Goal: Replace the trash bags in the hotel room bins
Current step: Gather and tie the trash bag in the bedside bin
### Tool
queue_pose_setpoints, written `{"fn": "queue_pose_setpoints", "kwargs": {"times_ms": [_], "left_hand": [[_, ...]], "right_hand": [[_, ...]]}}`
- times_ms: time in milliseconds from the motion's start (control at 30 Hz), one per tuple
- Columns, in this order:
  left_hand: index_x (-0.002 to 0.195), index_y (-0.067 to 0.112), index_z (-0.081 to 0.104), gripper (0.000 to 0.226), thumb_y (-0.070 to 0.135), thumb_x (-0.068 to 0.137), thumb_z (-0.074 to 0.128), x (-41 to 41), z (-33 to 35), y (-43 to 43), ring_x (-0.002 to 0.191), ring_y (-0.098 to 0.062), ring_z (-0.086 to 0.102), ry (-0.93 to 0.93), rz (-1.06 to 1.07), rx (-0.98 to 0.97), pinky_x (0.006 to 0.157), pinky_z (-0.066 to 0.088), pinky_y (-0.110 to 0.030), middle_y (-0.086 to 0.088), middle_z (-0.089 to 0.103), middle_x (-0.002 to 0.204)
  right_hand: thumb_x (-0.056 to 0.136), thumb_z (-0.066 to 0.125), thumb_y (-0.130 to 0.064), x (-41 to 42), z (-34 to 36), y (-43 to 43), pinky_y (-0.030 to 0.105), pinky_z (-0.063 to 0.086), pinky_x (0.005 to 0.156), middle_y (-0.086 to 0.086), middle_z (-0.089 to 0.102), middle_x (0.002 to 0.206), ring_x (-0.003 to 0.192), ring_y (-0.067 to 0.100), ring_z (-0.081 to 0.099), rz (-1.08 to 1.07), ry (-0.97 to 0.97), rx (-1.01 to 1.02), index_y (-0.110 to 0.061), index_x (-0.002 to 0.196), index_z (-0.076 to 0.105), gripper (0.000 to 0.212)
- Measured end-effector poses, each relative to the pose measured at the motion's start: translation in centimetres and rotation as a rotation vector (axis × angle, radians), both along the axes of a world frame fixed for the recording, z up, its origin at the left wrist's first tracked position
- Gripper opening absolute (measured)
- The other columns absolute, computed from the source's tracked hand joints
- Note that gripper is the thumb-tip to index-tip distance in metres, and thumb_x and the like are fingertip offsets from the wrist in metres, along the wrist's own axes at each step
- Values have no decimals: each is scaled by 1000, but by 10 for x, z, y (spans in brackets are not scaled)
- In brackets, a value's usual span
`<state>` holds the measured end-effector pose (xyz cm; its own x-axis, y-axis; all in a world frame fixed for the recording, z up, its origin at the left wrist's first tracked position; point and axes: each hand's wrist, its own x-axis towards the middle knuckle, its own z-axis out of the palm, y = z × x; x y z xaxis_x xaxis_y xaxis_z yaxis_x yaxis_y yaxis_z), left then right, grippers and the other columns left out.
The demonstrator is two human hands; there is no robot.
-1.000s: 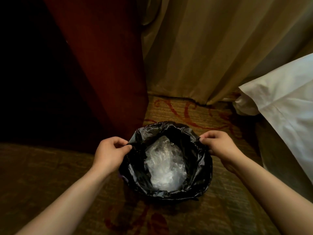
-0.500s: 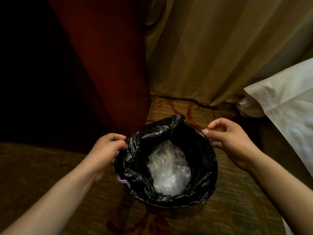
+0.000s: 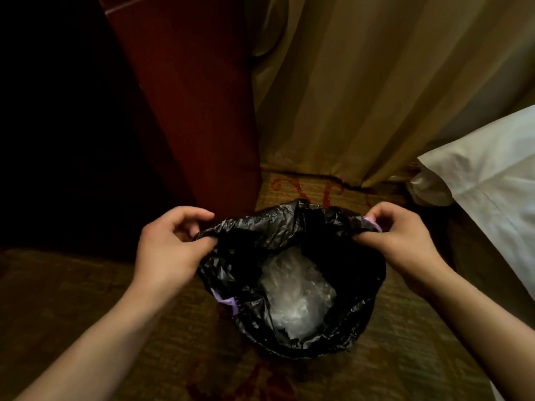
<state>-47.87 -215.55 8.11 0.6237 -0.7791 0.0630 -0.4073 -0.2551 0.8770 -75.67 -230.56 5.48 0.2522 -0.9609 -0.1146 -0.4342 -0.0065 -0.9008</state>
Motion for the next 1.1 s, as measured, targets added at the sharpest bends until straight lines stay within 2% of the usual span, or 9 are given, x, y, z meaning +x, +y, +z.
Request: {"fn": "queue_pose_setpoints", "kwargs": {"times_ms": [67,133,333,467,600,733,833,967,1100], "left_hand": [[109,21,69,50,-14,72,71,-2,9,0,89,-21,67,484,-47,48,77,55,-29,-7,66,96],[122,19,63,55,-10,76,69,0,14,3,100,-21,65,627,-91,176,77,54,-33,-7,63,112],[118,34,48,52,26,76,78,5,22,18,83,-10,66,139,-293,629,65,60,-37,10,59,102],[148,19,29,85,23,78,77,11,16,29,74,-28,74,171,-311,719,67,61,-44,-15,69,97],[112,34,50,47,24,76,78,-3,11,33,75,-29,74,280,-221,595,72,61,-52,-11,75,87],[110,34,46,58,38,68,86,-20,2,31,75,-24,73,268,-107,530,63,62,-48,-1,69,100],[113,31,42,63,22,67,84,-22,-8,32,80,-20,71,119,-96,537,64,61,-42,3,62,105],[131,24,43,83,-14,64,73,-14,-8,36,74,-29,72,229,-117,463,56,60,-39,-9,61,110],[134,30,42,90,-19,65,72,-4,4,44,73,-33,73,269,-225,550,61,60,-45,-14,67,108]], "right_hand": [[66,86,-5,-8,8,-1,36,54,67,7,70,83,74,21,67,116,-67,103,-11,88,63,32],[63,86,-13,-15,14,-2,30,50,64,4,70,83,72,16,66,195,-154,228,-14,101,65,44],[76,78,-8,-20,22,-8,33,50,70,14,75,93,83,23,68,128,-263,170,-14,100,74,26],[66,84,-15,-20,29,-7,34,56,73,8,76,87,81,21,72,198,-164,137,-15,93,76,28],[72,84,-12,-14,21,-6,47,58,80,8,75,82,84,33,70,151,-40,-14,-21,82,76,16],[75,83,-10,-1,21,-3,43,56,81,6,73,81,81,26,70,150,-134,-89,-23,81,75,16],[76,81,-5,9,24,1,43,54,77,11,72,81,77,23,67,201,-203,-88,-19,81,75,16],[78,80,-4,12,23,2,40,53,69,7,72,78,72,20,66,199,-210,-114,-19,80,75,16],[79,79,-5,11,20,0,27,51,64,5,71,76,69,12,63,174,-170,-173,-20,80,73,16]]}}
